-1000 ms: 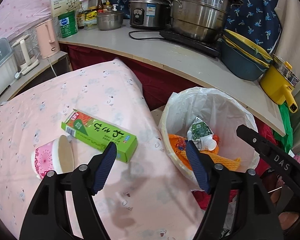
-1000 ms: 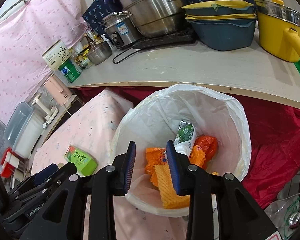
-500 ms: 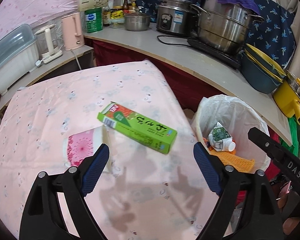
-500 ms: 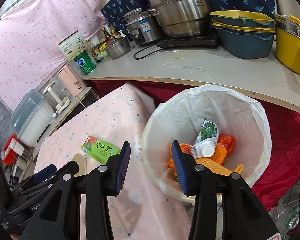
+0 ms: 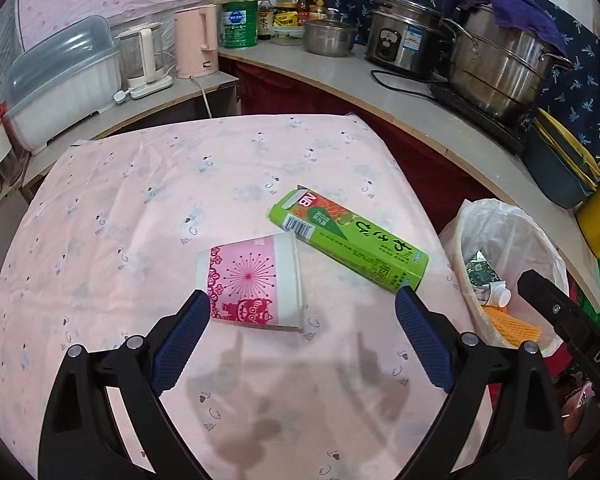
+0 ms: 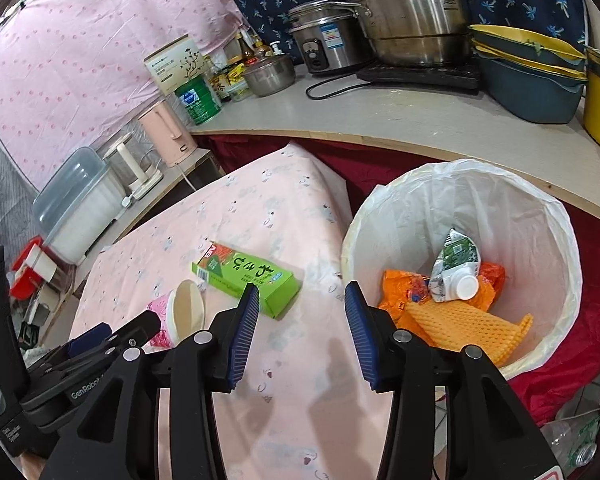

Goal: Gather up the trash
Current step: 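Move both open tools back over the table toward the cup and box, then grasp the pink paper cup with the left tool while the right tool grasps the green NB box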

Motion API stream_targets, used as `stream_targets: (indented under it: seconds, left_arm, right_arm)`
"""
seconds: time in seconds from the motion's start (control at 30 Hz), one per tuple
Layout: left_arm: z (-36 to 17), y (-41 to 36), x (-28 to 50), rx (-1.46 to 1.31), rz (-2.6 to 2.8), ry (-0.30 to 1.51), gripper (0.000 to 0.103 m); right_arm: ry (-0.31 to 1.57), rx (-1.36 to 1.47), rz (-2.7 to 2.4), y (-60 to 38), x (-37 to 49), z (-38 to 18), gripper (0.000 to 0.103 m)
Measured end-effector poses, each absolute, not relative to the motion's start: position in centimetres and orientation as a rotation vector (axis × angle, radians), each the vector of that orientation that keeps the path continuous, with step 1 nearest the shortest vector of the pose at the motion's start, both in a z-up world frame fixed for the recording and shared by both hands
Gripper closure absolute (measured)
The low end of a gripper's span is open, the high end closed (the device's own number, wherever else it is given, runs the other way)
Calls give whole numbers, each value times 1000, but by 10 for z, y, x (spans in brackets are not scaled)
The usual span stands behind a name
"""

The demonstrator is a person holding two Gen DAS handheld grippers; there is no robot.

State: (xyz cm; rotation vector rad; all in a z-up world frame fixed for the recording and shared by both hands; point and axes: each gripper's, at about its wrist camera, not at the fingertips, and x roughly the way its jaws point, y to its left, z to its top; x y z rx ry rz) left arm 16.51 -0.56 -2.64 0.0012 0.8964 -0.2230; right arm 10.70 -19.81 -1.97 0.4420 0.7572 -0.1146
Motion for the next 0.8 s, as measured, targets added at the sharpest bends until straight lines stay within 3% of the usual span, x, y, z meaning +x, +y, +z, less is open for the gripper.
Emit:
stream_targets:
  seconds: [0.47,0.7,0.8]
  left_arm:
    - [-77,19,205,-3,-135,997,12]
    - [-94,27,224,-25,-128,1044,12]
    - [-98,27,231,-22,-143,1056,18]
  right_arm:
    - [842,408,-58,-169,145,-50,55]
    - [863,395,-50,-163,170,-61,48]
    - [870,384,-44,-161,184,-65,44]
